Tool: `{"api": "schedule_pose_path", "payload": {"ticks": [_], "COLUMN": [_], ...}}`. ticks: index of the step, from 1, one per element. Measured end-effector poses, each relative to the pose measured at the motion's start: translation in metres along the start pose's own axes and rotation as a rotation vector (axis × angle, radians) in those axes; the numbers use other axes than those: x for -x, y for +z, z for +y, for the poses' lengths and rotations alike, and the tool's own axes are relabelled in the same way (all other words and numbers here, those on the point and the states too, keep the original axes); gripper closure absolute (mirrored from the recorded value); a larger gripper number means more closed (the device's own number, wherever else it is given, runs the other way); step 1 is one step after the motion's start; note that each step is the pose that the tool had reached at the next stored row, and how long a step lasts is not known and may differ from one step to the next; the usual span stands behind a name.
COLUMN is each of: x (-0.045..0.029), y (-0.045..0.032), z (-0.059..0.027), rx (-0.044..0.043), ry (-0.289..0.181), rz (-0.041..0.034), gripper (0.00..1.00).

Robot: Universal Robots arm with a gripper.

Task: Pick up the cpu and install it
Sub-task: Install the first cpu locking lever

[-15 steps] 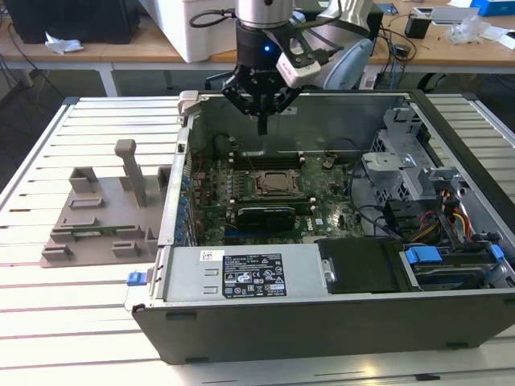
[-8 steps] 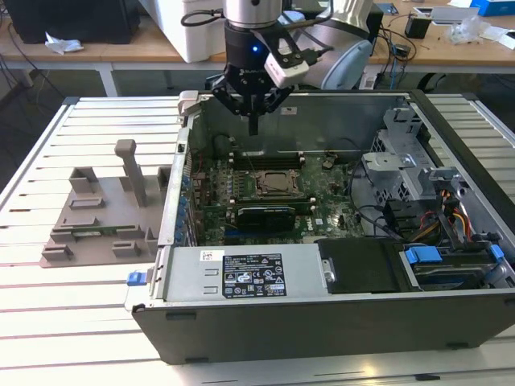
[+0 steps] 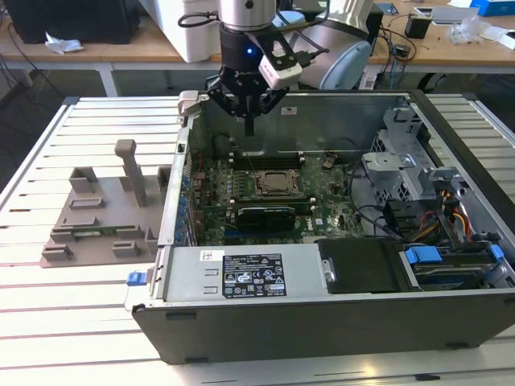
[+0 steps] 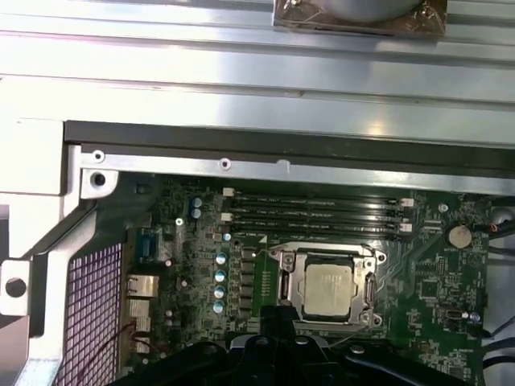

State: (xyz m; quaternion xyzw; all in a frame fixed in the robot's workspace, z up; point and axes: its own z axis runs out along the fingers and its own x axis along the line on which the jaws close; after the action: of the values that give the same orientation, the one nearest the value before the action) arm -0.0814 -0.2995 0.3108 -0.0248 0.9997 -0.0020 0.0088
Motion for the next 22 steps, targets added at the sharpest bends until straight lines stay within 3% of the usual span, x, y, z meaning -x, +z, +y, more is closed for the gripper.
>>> {"api": "schedule_pose_path", "payload": {"ticks": [3, 6, 10, 11, 18, 22], "x": [-0.0059, -0.0229, -0.0292, -0.0315, -0.0316, -0.0257], "y": [0.0063, 0.0098, 0.0145, 0.0187, 0.0327, 0.0414], "z": [0.0031, 0.0067, 0.0081, 0.0092, 0.0182, 0.0247], "rx": [0.0000, -0.0001, 0.0000, 0.0000, 0.0001, 0.0001], "ry": [0.000, 0.000, 0.000, 0.000, 0.000, 0.000], "rz": [0.0001, 0.0000, 0.0001, 0.0001, 0.0002, 0.0020], "gripper": [0.89, 0.89, 0.89, 0.89, 0.89, 0.89]}}
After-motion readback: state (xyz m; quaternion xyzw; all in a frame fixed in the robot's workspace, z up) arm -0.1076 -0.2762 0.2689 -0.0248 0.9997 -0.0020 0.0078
